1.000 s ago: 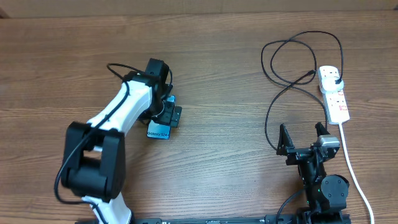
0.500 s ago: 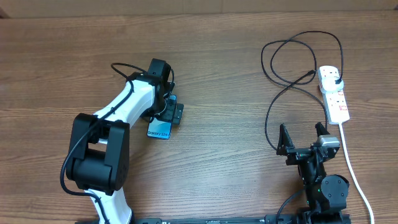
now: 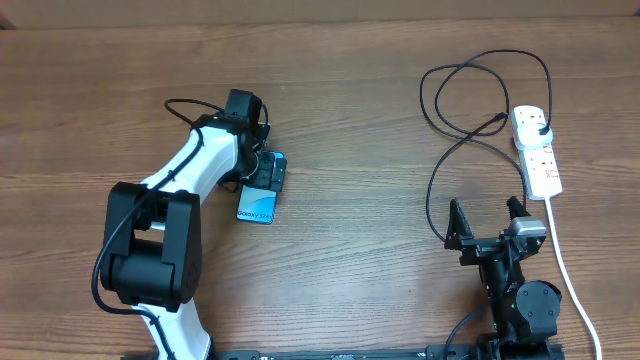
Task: Plug charger to phone and switch on socket
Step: 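Lower the left gripper and close it on the phone's sides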
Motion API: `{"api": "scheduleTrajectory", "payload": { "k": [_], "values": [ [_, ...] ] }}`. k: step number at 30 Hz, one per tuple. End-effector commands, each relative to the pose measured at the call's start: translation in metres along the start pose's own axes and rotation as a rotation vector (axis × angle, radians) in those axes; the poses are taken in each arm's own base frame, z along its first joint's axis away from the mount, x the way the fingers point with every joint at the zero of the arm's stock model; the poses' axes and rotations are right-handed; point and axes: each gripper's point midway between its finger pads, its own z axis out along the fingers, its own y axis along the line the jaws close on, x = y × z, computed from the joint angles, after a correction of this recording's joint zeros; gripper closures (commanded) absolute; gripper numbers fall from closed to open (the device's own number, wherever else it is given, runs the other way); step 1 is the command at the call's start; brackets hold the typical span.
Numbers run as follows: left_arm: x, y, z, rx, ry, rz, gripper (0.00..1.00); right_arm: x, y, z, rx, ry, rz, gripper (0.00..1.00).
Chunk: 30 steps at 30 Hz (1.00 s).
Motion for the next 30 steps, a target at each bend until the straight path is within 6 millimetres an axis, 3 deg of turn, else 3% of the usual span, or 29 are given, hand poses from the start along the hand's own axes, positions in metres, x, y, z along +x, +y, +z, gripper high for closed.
{"api": "scheduleTrajectory", "payload": {
  "k": [1,12,30],
  "values": [
    [0.005,-0.014,0.006,0.054,0.022,0.028,0.00,0.001,-0.001,0.000,0.003,-0.005,-0.003,0.00],
    [0.007,-0.025,0.005,0.106,0.027,0.053,0.01,0.002,-0.001,0.000,0.003,-0.005,-0.003,0.00],
    [0.006,-0.021,0.007,0.086,0.021,0.059,0.00,0.002,-0.001,0.000,0.003,-0.005,-0.003,0.00]
  ]
}}
